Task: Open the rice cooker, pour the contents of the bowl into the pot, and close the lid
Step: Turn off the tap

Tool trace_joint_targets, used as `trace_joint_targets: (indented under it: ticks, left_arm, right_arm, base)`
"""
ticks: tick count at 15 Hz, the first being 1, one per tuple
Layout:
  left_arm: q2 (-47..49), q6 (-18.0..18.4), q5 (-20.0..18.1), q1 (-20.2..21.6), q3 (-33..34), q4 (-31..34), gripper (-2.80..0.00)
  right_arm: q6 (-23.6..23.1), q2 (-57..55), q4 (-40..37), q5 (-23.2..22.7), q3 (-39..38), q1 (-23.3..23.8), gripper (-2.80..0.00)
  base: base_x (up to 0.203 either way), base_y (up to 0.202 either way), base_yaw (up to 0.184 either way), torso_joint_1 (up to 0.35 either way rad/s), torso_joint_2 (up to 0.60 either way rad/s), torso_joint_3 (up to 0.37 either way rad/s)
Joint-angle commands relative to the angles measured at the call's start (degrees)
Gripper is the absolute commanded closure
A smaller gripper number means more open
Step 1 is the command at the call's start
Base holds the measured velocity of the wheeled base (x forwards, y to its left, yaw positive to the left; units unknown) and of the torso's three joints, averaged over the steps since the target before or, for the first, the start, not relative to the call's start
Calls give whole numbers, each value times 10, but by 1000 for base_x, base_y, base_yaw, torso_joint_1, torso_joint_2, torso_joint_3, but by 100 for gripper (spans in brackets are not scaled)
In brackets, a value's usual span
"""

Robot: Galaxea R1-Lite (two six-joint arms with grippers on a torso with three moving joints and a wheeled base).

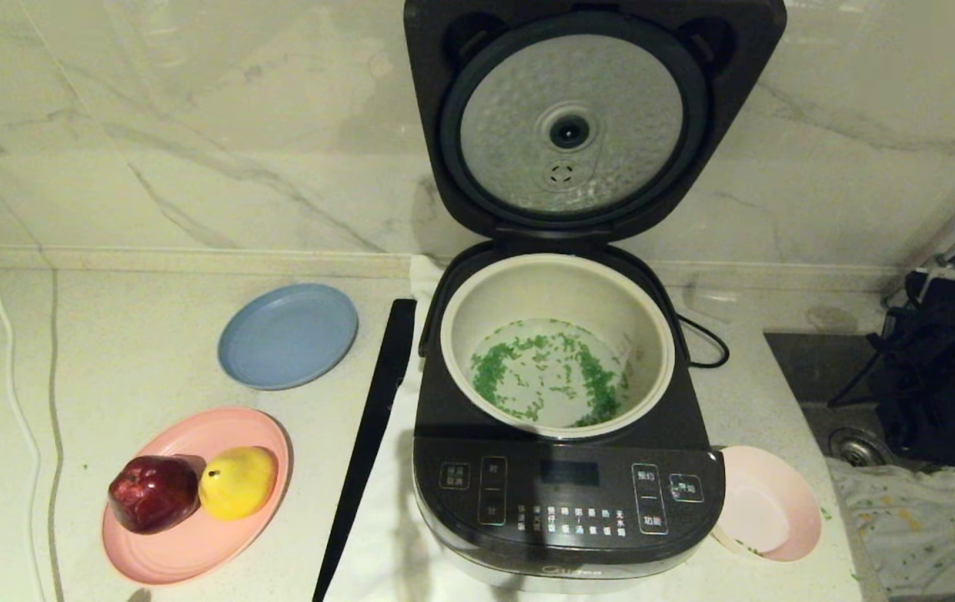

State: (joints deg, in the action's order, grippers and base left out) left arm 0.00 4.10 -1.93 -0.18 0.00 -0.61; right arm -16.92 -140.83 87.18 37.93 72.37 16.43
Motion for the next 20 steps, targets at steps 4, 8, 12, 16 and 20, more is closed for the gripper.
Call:
trace_joint_targets:
  ticks: [4,8,12,16,20]
  left_arm:
    - [0,0,0,0,3,0,0]
    - [0,0,0,0,3,0,0]
    - [0,0,0,0,3,0,0]
    - [1,0,0,0,3,0,0]
    - [0,0,0,0,3,0,0]
  right_arm:
    - [-11,0,5,6,20,1,0]
    - [-14,-3,5,6,34,0,0]
    - [-14,13,5,7,28,-1,0]
    - [3,122,5,12,-69,-14,0]
    - [28,256,-45,11,-153,-82,0]
  base:
    - [0,0,0,0,0,0]
    - [0,0,0,0,0,0]
    - [0,0,0,0,0,0]
    - [0,0,0,0,0,0]
    - [0,0,0,0,0,0]
